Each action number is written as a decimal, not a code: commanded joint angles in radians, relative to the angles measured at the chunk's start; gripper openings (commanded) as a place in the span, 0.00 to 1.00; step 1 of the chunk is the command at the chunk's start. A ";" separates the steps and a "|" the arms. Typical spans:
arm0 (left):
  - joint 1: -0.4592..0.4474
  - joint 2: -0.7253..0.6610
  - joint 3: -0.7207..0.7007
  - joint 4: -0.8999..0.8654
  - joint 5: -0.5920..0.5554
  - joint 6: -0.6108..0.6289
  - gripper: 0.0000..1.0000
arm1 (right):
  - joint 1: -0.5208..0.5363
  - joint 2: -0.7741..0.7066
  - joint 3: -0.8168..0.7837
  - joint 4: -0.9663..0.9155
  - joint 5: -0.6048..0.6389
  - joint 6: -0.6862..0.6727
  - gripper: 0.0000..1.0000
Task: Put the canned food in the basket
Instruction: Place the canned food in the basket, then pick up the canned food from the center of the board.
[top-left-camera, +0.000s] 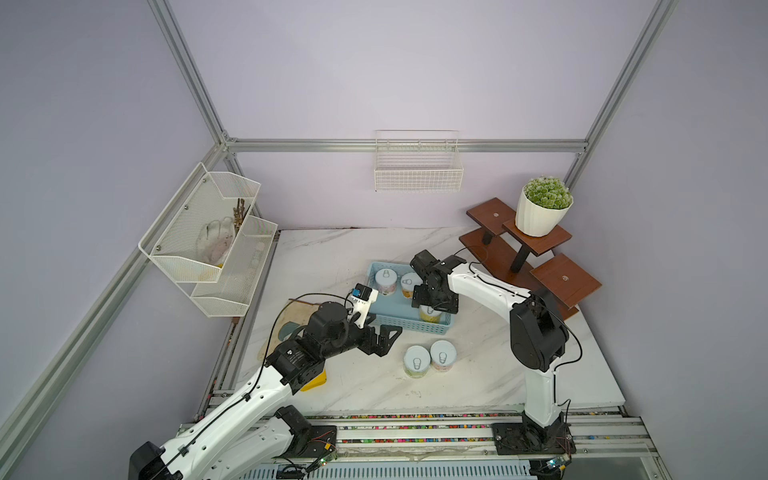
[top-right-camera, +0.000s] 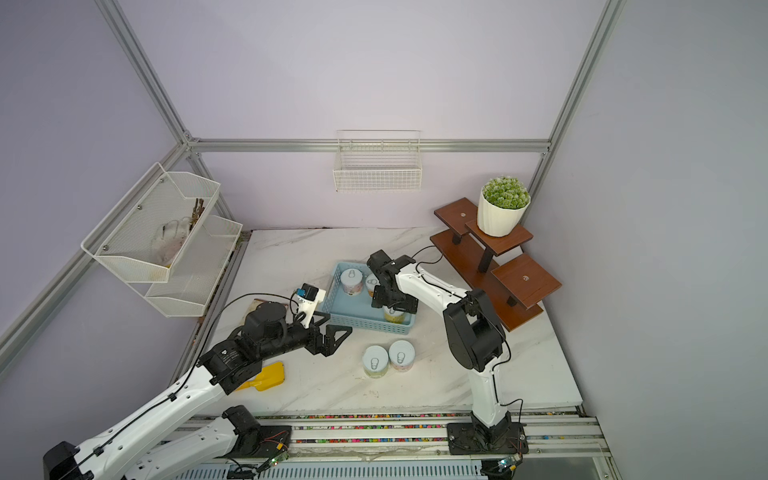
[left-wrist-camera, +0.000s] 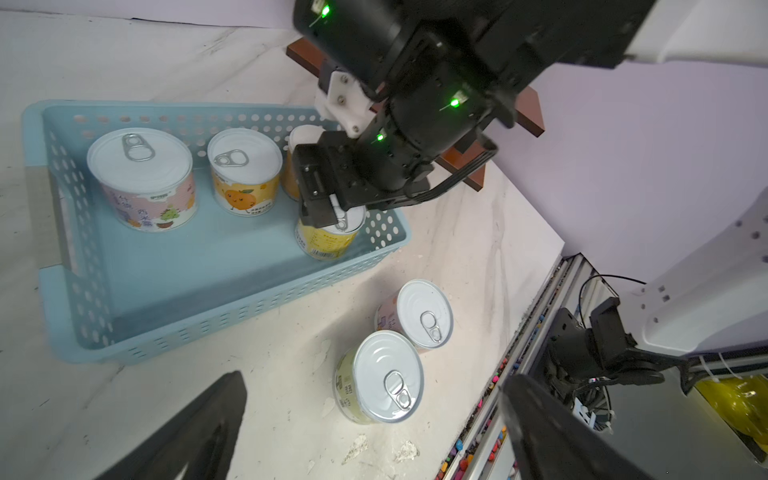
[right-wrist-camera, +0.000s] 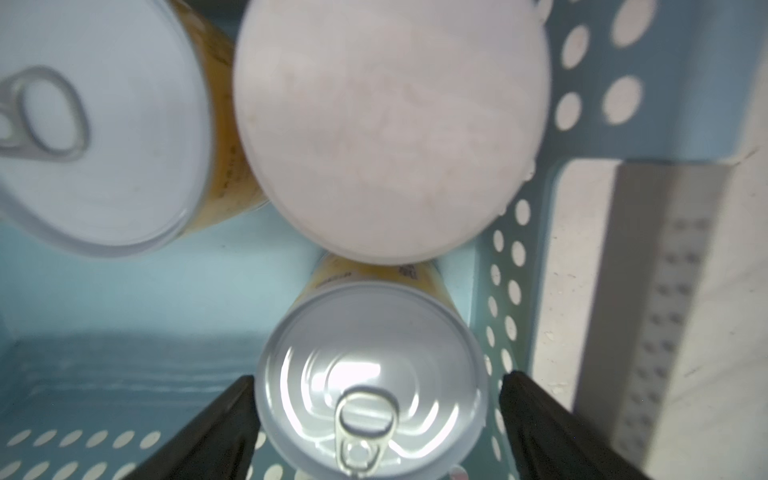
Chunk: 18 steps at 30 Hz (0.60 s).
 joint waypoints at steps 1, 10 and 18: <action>0.006 0.008 0.030 -0.031 -0.136 -0.018 1.00 | 0.004 -0.129 -0.011 -0.038 0.040 0.001 0.97; 0.006 -0.025 -0.002 0.079 -0.175 -0.075 1.00 | 0.075 -0.416 -0.279 0.075 0.001 -0.041 0.99; 0.005 0.044 -0.008 0.154 0.066 -0.056 1.00 | 0.143 -0.624 -0.489 0.108 -0.016 0.008 0.99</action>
